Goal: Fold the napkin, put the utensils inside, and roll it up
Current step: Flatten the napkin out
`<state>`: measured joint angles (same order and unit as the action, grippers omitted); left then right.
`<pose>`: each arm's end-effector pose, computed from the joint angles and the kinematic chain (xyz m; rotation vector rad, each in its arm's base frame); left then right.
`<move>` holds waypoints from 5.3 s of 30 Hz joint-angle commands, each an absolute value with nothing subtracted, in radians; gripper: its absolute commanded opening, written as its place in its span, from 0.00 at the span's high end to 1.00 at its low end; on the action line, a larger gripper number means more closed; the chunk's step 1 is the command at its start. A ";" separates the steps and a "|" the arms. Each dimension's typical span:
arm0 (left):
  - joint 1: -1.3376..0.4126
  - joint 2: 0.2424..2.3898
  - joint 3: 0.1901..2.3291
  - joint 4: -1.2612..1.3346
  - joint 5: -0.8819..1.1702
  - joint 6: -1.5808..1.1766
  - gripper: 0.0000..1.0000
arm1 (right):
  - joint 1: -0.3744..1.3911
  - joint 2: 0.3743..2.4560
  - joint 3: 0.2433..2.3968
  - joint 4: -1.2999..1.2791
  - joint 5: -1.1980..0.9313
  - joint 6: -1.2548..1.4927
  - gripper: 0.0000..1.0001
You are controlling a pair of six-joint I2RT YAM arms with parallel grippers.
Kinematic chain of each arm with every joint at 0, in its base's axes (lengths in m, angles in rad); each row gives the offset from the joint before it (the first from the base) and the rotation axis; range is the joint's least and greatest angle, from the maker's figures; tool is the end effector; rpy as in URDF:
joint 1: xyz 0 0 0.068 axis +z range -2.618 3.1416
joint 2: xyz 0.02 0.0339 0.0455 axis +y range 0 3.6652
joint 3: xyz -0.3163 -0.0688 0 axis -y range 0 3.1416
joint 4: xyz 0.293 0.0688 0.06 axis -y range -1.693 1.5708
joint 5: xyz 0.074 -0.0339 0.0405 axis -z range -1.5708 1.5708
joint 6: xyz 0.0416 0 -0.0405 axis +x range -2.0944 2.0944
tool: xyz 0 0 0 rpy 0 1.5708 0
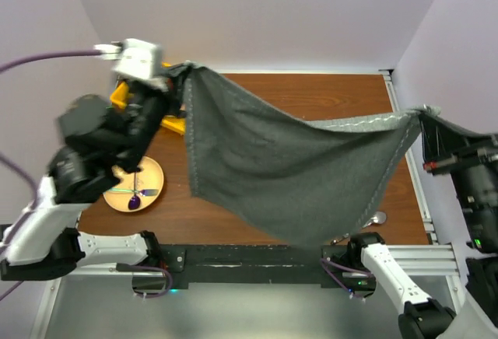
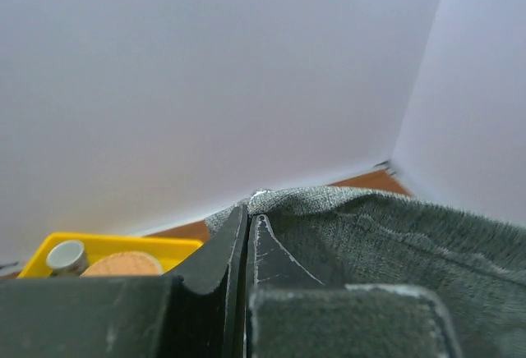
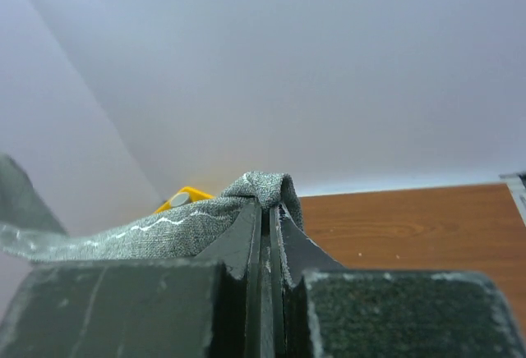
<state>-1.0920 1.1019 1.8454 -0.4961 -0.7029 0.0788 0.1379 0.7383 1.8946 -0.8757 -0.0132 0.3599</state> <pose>0.0951 -0.1249 0.6640 0.2018 1.3786 -0.3812 -0.0395 -0.0049 0.6507 0.1329 1.2957 0.4347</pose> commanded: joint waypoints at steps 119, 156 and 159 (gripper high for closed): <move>-0.558 1.026 1.227 -0.746 -0.224 -0.540 0.25 | 0.693 2.056 1.626 -0.701 0.207 0.124 0.75; -0.558 1.034 1.238 -0.735 -0.215 -0.541 0.25 | 0.695 1.961 1.603 -0.759 0.155 0.123 1.00; -0.558 1.037 1.235 -0.733 -0.216 -0.541 0.25 | 0.710 1.942 1.626 -0.778 0.075 0.158 1.00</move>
<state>-0.5621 1.0351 1.2282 -0.7712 -0.2195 -0.5564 0.6922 2.0216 1.5703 -0.7380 0.1677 0.1162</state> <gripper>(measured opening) 0.751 0.010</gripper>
